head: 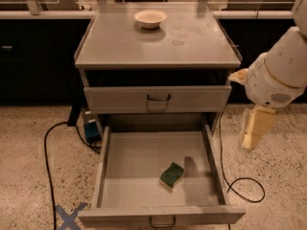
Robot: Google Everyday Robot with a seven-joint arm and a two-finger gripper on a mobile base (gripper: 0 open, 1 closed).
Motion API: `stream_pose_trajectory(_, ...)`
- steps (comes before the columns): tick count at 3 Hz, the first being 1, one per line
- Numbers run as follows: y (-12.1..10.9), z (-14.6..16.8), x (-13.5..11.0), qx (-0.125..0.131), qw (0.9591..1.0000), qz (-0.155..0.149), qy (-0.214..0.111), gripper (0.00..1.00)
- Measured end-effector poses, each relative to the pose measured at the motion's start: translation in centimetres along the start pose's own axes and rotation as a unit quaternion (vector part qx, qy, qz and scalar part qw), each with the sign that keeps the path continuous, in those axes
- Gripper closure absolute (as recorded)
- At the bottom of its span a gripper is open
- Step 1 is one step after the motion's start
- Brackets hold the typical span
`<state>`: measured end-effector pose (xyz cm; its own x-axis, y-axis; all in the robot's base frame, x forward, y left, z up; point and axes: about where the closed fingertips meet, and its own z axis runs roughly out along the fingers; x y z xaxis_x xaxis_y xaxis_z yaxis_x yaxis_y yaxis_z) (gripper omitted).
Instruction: Pick sponge from middle drawer and place on counter
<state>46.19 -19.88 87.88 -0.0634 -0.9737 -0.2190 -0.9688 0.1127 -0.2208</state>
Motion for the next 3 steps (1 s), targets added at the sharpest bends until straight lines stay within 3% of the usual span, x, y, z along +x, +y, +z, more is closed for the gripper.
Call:
stream_pose_trajectory(1,-1.2,3.3,0.3,0.018,0.9996,-0.017,-0.013,0.0)
stream_pose_trajectory(2,-1.9,7.5,1.2,0.014,0.9995,-0.014,-0.025,0.0)
stream_pose_trajectory(3,-1.9,7.5,1.2,0.014,0.9995,-0.014,-0.025,0.0)
